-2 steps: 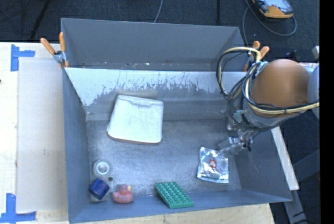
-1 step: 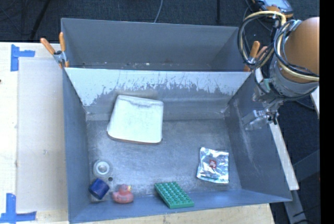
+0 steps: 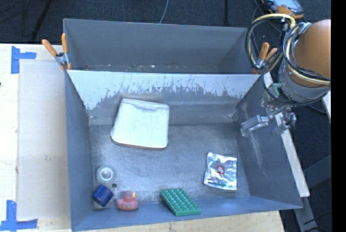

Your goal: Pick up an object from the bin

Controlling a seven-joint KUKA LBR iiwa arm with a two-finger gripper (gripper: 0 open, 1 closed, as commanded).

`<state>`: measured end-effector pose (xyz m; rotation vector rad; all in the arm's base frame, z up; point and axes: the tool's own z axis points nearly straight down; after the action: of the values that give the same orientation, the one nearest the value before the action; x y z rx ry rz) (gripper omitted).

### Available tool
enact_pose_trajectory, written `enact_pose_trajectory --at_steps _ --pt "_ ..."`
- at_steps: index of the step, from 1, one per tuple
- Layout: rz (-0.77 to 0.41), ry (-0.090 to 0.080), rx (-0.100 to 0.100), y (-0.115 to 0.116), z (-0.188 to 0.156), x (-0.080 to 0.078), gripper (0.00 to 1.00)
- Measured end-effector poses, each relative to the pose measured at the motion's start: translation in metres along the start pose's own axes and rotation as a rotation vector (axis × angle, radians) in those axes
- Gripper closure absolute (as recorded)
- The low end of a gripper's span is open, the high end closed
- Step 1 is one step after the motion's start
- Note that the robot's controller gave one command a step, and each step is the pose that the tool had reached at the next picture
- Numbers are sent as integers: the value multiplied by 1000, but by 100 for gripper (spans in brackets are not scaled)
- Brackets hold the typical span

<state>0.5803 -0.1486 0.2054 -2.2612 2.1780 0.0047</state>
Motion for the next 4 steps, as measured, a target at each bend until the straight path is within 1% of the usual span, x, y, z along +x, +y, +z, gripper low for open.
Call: enact_pose_trajectory --at_steps 1,2,3,4 --pt "285 -2 -6 30 116 -31 0" --pt "282 0 -3 24 137 -58 0" --pt "280 2 -1 23 136 -56 100" --pt "-395 2 4 -11 20 -47 100"
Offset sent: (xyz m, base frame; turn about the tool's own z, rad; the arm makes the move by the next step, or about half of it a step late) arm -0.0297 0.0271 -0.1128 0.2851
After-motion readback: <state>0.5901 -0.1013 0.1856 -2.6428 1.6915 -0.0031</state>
